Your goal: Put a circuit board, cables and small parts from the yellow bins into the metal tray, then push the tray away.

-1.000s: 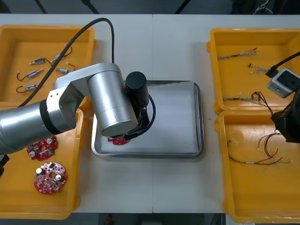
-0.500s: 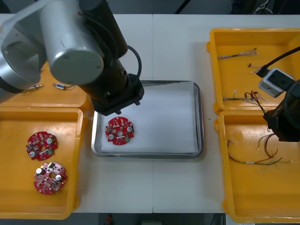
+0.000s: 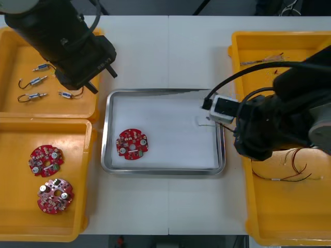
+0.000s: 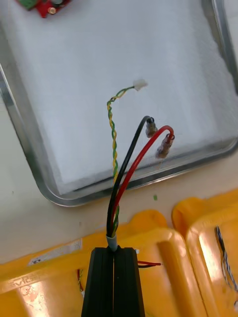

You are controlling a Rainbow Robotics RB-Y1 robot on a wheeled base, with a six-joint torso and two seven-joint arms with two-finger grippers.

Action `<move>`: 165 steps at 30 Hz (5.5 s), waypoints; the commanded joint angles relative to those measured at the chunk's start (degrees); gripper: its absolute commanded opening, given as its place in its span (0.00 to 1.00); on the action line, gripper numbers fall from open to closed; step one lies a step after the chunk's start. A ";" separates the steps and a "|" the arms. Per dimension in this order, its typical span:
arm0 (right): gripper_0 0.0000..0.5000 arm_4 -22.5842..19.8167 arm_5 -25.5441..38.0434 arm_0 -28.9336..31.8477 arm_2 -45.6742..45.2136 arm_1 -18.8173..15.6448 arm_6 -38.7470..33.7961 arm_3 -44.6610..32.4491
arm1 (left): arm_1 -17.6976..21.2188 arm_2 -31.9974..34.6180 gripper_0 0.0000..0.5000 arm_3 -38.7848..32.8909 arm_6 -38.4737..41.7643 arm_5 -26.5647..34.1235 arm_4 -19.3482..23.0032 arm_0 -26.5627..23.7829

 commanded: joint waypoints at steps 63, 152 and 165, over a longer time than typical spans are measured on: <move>1.00 -0.17 0.15 -21.17 14.83 6.43 -10.53 22.12 | -3.60 8.71 1.00 55.87 2.28 -23.61 -28.16 -4.87; 1.00 -31.81 -59.75 -29.52 15.27 -15.81 49.20 100.96 | -8.26 0.36 0.00 64.92 -1.59 -36.44 -24.39 2.60; 1.00 -34.44 -63.70 -29.52 18.00 -15.28 49.20 104.30 | -3.17 -0.69 0.00 58.15 -4.05 -31.87 -24.65 0.41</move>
